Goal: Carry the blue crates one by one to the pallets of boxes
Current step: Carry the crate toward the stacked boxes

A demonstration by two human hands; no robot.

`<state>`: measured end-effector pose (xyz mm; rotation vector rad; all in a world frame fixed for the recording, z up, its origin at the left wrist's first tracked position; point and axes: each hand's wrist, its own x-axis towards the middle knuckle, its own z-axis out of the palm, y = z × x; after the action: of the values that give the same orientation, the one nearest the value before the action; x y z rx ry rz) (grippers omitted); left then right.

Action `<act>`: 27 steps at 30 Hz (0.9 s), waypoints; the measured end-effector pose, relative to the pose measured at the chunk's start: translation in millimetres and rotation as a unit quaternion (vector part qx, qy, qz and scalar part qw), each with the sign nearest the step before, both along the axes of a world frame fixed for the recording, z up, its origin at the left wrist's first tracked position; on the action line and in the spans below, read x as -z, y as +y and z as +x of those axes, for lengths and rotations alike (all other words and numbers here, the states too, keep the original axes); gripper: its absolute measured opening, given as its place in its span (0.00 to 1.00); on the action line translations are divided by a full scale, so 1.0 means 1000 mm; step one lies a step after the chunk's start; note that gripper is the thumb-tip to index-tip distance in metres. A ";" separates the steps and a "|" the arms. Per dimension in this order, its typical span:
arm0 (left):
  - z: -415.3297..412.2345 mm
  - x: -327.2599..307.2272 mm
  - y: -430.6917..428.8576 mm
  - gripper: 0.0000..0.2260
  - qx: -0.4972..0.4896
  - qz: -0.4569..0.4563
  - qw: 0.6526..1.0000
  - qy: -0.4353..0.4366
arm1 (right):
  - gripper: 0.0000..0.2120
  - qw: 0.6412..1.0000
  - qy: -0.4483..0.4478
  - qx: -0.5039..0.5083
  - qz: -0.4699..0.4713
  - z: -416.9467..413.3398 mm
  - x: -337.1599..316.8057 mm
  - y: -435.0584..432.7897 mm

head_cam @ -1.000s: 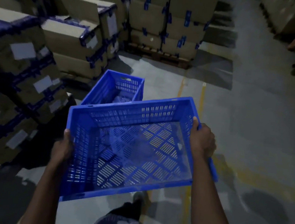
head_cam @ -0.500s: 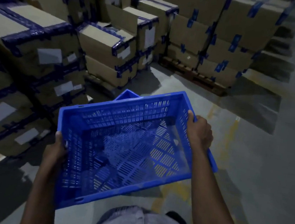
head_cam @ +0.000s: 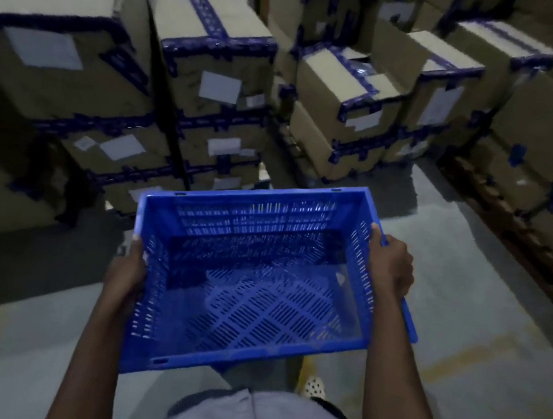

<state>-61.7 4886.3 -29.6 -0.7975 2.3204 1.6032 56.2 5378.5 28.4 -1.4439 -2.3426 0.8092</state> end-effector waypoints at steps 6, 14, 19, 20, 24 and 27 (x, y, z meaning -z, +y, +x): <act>0.019 0.001 0.034 0.60 -0.085 0.008 0.996 0.015 | 0.36 0.994 0.007 -0.103 -0.024 -0.068 -0.014 0.048; 0.026 -0.001 0.058 0.50 -0.137 -0.024 0.990 0.026 | 0.36 0.988 0.013 -0.150 -0.030 -0.117 -0.003 0.069; 0.017 -0.005 0.058 0.42 -0.155 -0.022 0.988 0.010 | 0.34 0.985 0.012 -0.166 -0.050 -0.136 0.009 0.072; 0.015 -0.006 0.056 0.42 -0.160 -0.023 0.987 0.011 | 0.34 0.982 0.016 -0.176 -0.060 -0.140 0.012 0.072; 0.000 -0.006 0.053 0.38 -0.172 -0.026 0.985 0.004 | 0.28 0.971 0.032 -0.225 -0.070 -0.157 0.022 0.074; -0.013 -0.009 0.053 0.35 -0.166 -0.023 0.986 0.005 | 0.26 0.965 0.043 -0.250 -0.068 -0.171 0.026 0.074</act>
<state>-74.7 4939.0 -20.8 -1.2437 2.3335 1.6843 -115.2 5452.2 2.1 -0.8355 -2.6617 1.1482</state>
